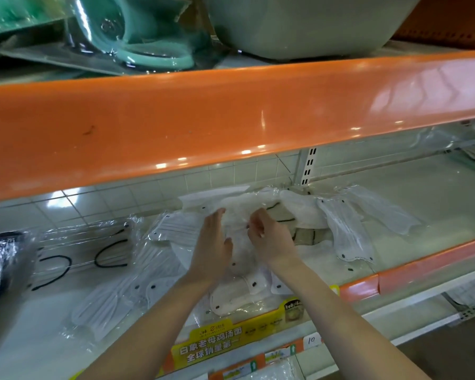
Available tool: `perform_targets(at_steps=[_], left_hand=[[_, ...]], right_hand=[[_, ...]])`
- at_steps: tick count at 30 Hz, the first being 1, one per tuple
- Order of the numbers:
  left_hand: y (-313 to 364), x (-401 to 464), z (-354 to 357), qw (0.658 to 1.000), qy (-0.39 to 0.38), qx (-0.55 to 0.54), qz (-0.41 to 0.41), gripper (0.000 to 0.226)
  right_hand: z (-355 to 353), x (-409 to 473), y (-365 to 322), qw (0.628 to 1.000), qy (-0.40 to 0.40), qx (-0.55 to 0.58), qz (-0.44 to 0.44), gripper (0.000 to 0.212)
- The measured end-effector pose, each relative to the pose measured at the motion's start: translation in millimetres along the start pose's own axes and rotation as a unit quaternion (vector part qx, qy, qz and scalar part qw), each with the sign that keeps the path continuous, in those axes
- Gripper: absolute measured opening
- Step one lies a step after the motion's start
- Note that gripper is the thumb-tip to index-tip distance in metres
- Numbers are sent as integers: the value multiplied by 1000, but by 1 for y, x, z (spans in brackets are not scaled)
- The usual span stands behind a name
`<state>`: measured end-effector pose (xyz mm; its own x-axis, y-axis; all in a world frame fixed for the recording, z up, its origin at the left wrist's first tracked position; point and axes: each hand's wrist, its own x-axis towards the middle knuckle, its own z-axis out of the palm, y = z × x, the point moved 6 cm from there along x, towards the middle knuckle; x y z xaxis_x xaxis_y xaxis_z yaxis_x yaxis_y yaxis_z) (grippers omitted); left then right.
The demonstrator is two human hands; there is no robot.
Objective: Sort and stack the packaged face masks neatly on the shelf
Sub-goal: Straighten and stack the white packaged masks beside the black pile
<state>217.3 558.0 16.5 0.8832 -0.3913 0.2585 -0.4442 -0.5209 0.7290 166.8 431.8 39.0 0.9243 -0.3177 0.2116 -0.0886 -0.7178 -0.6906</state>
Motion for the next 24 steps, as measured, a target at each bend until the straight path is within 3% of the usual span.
perform_targets(at_steps=[5,8,12,15,17,19,22,24], left_hand=[[-12,10,-28,997,-43,40,51,81],[-14,5,-46,999,-9,8,48,67],[-23,-3,-58,1000,-5,13,2,52],[-11,-11,-74,994,52,76,68,27],[-2,-18,-82,966,94,185,155,11],[1,-23,-89,940,111,257,194,9],[-2,-27,-94,919,102,323,201,32],[-7,-29,-97,909,95,361,187,47]], right_hand=[[-7,-20,-24,986,-32,150,-62,31],[-15,-26,-31,964,-21,258,-67,36],[-21,-25,-22,930,-37,365,-4,24],[-19,-23,-7,914,-59,399,50,19],[-24,-21,-6,935,-40,349,43,22],[-29,-20,-16,968,-11,249,-3,23],[-25,-24,-46,990,21,92,-109,32],[-9,-28,-69,976,32,-54,-207,37]])
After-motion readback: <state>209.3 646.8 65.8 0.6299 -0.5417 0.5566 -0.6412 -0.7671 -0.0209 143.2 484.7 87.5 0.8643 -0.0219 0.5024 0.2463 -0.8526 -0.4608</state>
